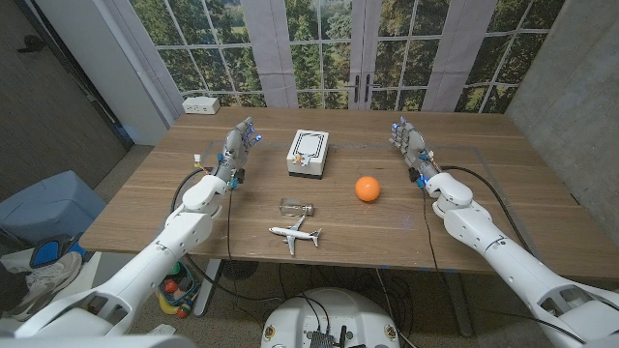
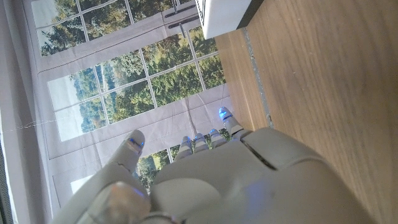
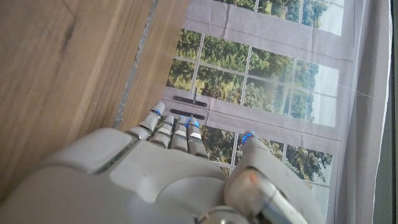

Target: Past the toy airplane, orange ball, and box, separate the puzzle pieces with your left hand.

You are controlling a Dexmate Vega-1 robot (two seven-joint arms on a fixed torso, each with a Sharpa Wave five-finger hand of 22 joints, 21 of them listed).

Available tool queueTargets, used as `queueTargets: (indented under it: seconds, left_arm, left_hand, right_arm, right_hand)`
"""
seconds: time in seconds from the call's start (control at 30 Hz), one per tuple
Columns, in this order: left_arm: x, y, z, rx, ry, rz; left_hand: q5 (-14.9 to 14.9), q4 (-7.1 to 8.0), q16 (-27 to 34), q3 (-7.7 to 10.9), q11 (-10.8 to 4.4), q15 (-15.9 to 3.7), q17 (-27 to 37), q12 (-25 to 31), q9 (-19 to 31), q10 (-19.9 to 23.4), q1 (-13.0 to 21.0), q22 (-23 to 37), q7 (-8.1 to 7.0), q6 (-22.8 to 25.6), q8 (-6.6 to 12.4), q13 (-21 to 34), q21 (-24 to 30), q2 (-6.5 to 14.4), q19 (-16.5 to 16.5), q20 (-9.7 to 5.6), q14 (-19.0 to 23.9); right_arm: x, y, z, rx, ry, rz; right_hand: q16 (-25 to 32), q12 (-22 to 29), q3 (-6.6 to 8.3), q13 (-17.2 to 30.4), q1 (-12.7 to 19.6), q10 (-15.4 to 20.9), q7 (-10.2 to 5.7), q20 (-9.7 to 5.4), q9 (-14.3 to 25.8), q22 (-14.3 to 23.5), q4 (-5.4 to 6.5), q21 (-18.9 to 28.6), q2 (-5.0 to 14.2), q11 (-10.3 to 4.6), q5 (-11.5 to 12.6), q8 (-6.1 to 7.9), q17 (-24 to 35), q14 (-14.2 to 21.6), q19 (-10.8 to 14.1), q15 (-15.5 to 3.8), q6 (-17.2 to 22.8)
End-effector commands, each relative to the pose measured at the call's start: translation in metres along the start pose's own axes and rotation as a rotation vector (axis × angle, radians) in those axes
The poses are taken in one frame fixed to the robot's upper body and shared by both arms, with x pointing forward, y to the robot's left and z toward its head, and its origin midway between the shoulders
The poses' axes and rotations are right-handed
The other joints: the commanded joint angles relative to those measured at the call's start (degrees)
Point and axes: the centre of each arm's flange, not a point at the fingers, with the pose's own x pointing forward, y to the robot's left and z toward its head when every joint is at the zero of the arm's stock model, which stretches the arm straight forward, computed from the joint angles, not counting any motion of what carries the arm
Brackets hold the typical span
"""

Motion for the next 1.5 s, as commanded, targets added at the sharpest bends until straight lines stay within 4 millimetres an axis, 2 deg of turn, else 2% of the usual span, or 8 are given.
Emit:
queueTargets:
  seconds: [0.03, 0.77, 0.87, 1.03, 1.17, 1.23, 1.4, 1.5]
  left_arm:
    - [-0.008, 0.014, 0.015, 0.054, -0.054, -0.024]
    - [0.001, 0.016, 0.012, 0.071, -0.044, -0.062]
    - [0.0, 0.016, 0.013, 0.074, -0.044, -0.065]
    - [-0.001, 0.013, 0.013, 0.068, -0.043, -0.069]
    - [-0.001, 0.011, 0.014, 0.068, -0.048, -0.077]
    - [0.0, 0.011, 0.015, 0.07, -0.049, -0.083]
    - [0.0, 0.011, 0.017, 0.058, -0.052, -0.081]
    - [0.0, 0.01, 0.017, 0.053, -0.055, -0.088]
  left_hand:
    - [0.3, -0.14, 0.29, 0.24, -0.09, -3.21, 0.12, 0.3, 0.15, -0.63, 0.04, 0.15, 0.02, -0.57, 0.4, 0.31, 0.11, 2.45, -0.37, -5.12, -0.36]
    - [0.25, -0.9, 0.81, -0.03, -0.07, -3.35, -0.01, 1.03, 0.16, 1.46, 0.21, 0.18, -0.09, 1.35, 1.02, 0.3, -0.86, 1.92, 1.11, -4.2, 1.36]
    - [0.22, -1.05, 0.93, -0.13, -1.06, -3.85, -0.01, 1.24, 0.15, 2.47, 0.16, 0.21, -0.66, 2.54, 1.26, 0.31, -1.23, 1.87, 1.69, -3.97, 2.07]
    - [0.2, -1.15, 0.93, -0.19, -1.08, -4.07, -0.01, 1.26, 0.15, 2.77, 0.14, 0.21, -0.79, 2.83, 1.24, 0.31, -1.38, 1.76, 2.05, -3.94, 2.32]
    - [0.19, -1.23, 0.9, -0.24, -1.09, -4.04, -0.02, 1.23, 0.15, 2.85, 0.13, 0.22, -0.8, 2.96, 1.22, 0.32, -1.51, 1.66, 2.16, -3.89, 2.39]
    - [0.17, -1.31, 0.87, -0.3, -0.98, -4.04, -0.03, 1.23, 0.15, 2.99, 0.11, 0.22, -0.83, 3.04, 1.19, 0.32, -1.64, 1.55, 2.23, -3.97, 2.45]
    - [0.08, -1.51, 0.85, -0.59, -0.85, -4.02, -0.03, 1.18, 0.15, 3.16, -0.04, 0.22, -0.72, 3.26, 1.12, 0.33, -2.06, 1.0, 2.04, -3.54, 2.68]
    - [0.05, -1.67, 0.9, -0.74, -0.62, -3.86, -0.05, 1.15, 0.16, 3.39, -0.1, 0.24, -0.27, 3.49, 1.06, 0.33, -2.34, 0.79, 2.33, -2.66, 3.15]
  right_arm:
    - [0.01, 0.027, 0.008, -0.078, -0.031, 0.015]
    - [-0.012, 0.032, 0.033, -0.32, -0.1, -0.09]
    - [-0.017, 0.035, 0.037, -0.369, -0.112, -0.101]
    - [-0.023, 0.041, 0.043, -0.441, -0.128, -0.099]
    - [-0.027, 0.043, 0.047, -0.463, -0.135, -0.083]
    - [-0.028, 0.045, 0.049, -0.492, -0.142, -0.077]
    - [-0.033, 0.049, 0.053, -0.55, -0.168, -0.085]
    - [-0.036, 0.052, 0.054, -0.572, -0.174, -0.079]
  right_hand:
    - [0.32, 0.28, 0.24, 0.09, 0.48, 0.46, 0.21, -2.49, 0.22, 0.1, -0.53, -0.02, -0.53, -0.01, 0.06, 0.32, -0.14, 0.02, 0.34, -0.51, 0.25]
    - [1.97, 1.37, 3.01, -0.64, 6.67, 4.4, 1.23, 0.38, 0.51, 0.3, -8.16, -1.97, -0.79, 0.39, -0.3, 1.55, -2.66, 4.09, 5.65, 0.97, 4.32]
    - [2.59, 1.74, 3.55, -0.56, 7.77, 5.7, 1.3, 0.77, 0.66, 0.38, -9.46, -2.19, -0.63, 0.28, -0.07, 1.98, -2.7, 5.29, 6.96, 0.59, 5.86]
    - [2.92, 2.08, 3.97, -0.4, 8.69, 6.84, 1.21, 1.16, 0.86, 0.44, -10.46, -2.36, -0.55, 0.39, 0.16, 2.46, -2.72, 5.86, 8.02, 0.91, 7.45]
    - [3.58, 2.14, 4.04, 0.12, 9.23, 6.94, 1.21, 5.25, 1.11, 0.6, -11.32, -3.04, -1.05, 0.18, 0.36, 2.4, -2.42, 6.69, 8.22, 1.66, 7.76]
    - [3.74, 2.18, 4.02, 0.22, 9.26, 7.0, 1.11, 5.24, 1.14, 0.63, -11.41, -3.14, -1.16, 0.23, 0.39, 2.41, -2.32, 6.91, 8.28, 1.62, 7.85]
    - [4.19, 2.35, 4.14, 0.68, 9.81, 7.23, 0.95, 1.79, 1.26, 0.72, -11.92, -3.29, -1.42, 0.18, 0.66, 2.44, -1.88, 7.15, 9.51, 1.0, 8.23]
    - [4.6, 2.56, 4.24, 0.84, 10.08, 7.7, 0.79, 1.45, 1.29, 0.74, -12.05, -3.24, -1.41, 0.07, 0.78, 2.55, -1.7, 7.82, 10.25, 0.6, 8.65]
